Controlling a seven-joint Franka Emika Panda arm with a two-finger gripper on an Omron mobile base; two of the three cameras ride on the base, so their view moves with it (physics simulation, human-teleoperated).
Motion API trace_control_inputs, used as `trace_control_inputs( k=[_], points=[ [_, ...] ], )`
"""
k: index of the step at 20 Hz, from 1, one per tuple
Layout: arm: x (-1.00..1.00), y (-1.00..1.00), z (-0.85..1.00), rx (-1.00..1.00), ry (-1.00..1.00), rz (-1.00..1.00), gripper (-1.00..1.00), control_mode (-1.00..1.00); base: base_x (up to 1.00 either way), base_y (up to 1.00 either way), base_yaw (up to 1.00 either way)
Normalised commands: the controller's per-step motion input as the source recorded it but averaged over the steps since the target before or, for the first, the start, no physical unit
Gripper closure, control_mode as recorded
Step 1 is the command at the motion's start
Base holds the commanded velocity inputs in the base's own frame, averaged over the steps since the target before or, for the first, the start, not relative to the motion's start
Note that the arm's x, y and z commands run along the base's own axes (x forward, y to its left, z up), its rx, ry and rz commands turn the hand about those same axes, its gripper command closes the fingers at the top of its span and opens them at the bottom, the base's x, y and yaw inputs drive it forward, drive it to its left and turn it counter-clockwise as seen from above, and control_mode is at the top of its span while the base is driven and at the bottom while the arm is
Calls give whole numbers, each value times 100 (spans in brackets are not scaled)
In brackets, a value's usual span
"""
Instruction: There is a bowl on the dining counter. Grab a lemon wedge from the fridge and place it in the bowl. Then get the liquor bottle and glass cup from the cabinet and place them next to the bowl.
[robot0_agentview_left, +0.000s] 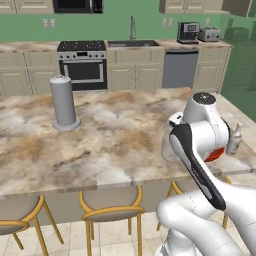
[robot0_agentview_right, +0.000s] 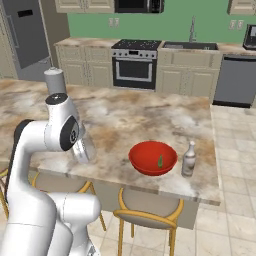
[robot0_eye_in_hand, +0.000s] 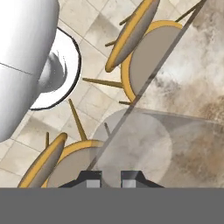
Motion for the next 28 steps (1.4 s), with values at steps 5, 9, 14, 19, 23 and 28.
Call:
trace_control_inputs(
  k=[5,9,14,19,23,28],
  points=[
    [68,-14,-34,0,1,-13,100,-100,0,0,0],
    [73,-12,-32,0,5,-4,100,-100,0,0,0],
    [71,-7,-45,0,12,0,100,-100,0,0,0],
    [45,-11,-53,0,5,0,100,-100,0,0,0],
    [34,-13,-43,0,0,0,100,-100,0,0,0],
    [21,-9,-42,0,-3,0,100,-100,0,0,0]
  ],
)
